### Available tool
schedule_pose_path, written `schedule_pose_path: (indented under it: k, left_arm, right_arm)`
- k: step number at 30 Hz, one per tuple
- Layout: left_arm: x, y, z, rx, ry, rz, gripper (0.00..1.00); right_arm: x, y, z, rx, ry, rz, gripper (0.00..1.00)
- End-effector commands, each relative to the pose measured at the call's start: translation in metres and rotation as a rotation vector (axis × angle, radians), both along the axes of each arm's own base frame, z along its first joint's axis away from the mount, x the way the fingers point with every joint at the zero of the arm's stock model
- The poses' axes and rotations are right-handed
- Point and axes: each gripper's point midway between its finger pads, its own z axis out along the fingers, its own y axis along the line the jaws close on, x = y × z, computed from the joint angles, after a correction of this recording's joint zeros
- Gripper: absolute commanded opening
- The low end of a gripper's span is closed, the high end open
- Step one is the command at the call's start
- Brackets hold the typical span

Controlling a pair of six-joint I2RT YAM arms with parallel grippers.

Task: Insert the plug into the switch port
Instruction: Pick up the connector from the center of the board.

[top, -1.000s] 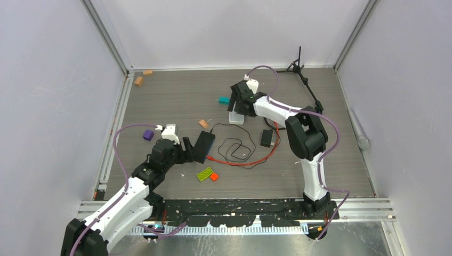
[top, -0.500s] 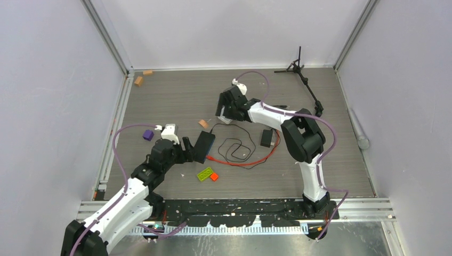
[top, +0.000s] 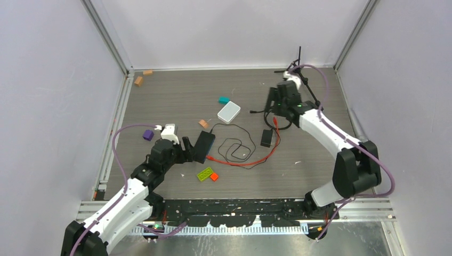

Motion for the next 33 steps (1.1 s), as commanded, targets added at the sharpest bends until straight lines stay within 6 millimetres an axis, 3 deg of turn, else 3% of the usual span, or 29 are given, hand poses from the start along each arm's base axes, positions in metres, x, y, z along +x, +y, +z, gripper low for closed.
schedule_pose_path:
  k: [1, 8, 18, 28, 33]
  left_arm:
    - [0.007, -0.004, 0.016, -0.017, -0.058, -0.007, 0.73]
    - [0.007, -0.006, 0.015, -0.011, -0.045, -0.017, 0.73]
    - [0.008, -0.006, 0.015, -0.012, -0.050, -0.018, 0.73]
    - [0.006, -0.004, 0.016, -0.011, -0.055, -0.015, 0.73]
    - [0.006, -0.002, 0.018, -0.013, -0.061, -0.005, 0.73]
  right_arm:
    - [-0.023, -0.036, -0.027, -0.004, 0.096, 0.033, 0.78]
    - [-0.028, -0.027, -0.054, 0.032, 0.184, 0.120, 0.78]
    - [-0.015, -0.045, -0.081, -0.042, 0.260, 0.058, 0.66]
    - [0.005, -0.048, -0.097, -0.033, 0.263, 0.048, 0.51]
    - [0.010, -0.048, -0.101, -0.031, 0.260, 0.052, 0.36]
